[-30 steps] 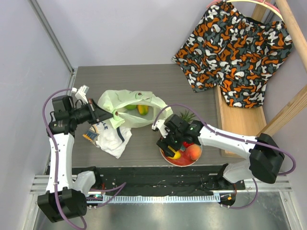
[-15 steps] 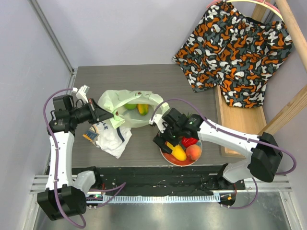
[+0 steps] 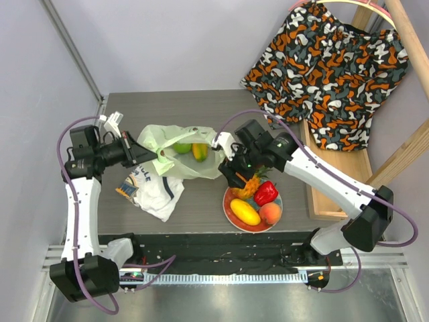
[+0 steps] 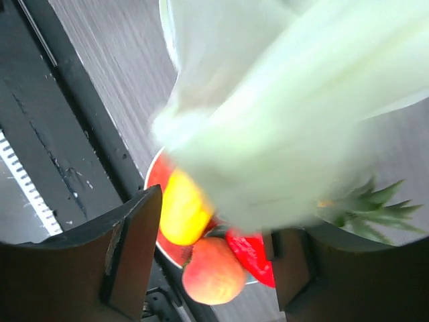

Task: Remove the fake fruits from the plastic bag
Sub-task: Take out the fake fruit from the plastic bag.

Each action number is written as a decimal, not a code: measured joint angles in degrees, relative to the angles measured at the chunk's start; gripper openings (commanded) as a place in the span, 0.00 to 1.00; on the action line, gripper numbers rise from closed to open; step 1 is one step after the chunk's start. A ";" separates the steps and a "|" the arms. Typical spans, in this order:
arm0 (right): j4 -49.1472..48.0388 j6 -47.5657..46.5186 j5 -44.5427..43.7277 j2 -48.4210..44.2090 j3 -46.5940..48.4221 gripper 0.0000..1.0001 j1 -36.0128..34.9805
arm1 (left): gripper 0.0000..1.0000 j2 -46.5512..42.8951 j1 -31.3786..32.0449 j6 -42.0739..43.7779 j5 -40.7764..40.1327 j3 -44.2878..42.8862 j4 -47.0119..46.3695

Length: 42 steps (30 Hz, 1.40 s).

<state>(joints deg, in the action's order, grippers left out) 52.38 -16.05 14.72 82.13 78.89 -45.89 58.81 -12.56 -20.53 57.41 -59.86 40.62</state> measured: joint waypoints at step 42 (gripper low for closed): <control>-9.14 5.60 6.45 13.86 30.97 0.34 -0.92 | 0.00 -8.68 -0.26 1.01 4.17 3.87 12.85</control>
<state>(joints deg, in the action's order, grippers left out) 43.24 -10.46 21.17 95.98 109.86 -46.81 50.13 -12.82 -19.53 61.58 -55.99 53.47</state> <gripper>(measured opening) 0.372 0.012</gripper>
